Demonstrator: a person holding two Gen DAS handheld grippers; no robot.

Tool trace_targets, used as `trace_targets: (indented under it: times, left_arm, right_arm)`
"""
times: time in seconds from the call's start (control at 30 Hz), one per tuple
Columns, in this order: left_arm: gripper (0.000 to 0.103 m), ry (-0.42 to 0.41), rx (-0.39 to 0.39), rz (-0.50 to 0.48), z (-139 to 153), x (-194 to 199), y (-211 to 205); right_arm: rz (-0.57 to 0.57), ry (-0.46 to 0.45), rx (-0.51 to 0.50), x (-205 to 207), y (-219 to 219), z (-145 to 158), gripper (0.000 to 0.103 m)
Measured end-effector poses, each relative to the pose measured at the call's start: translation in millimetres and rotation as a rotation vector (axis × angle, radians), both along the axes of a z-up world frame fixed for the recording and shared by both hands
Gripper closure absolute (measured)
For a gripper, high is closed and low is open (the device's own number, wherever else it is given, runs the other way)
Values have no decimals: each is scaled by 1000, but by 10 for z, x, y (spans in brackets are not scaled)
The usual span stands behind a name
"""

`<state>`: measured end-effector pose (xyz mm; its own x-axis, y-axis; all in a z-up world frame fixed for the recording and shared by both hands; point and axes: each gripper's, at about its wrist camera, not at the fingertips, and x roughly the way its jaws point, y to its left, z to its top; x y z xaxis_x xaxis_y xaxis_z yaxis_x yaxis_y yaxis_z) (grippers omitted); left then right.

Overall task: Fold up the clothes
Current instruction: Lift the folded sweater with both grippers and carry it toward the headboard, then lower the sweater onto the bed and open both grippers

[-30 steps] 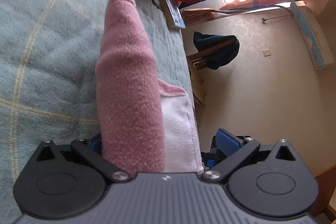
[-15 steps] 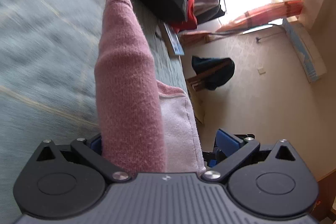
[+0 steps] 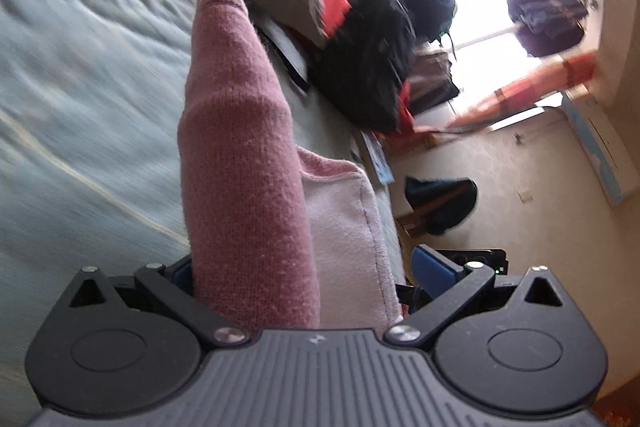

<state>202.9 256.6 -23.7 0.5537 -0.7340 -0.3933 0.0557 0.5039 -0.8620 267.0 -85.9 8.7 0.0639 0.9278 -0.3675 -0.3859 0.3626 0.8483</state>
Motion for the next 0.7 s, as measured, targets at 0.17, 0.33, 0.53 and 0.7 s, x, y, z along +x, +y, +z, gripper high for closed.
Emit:
trace_targets:
  times: [0.17, 0.33, 0.53, 0.7]
  left_arm:
    - [2, 21, 40, 88, 33, 5, 674]
    - [2, 33, 73, 168, 4, 24, 1209]
    - [2, 52, 100, 272, -60, 85, 1837]
    - [2, 67, 130, 349, -99, 166, 2324]
  right_arm:
    - [61, -4, 11, 158, 660, -19, 0]
    - [99, -15, 17, 305, 1314, -89, 0]
    - [137, -51, 6, 437, 2070, -154, 0]
    - [176, -82, 21, 496, 2511, -199, 0]
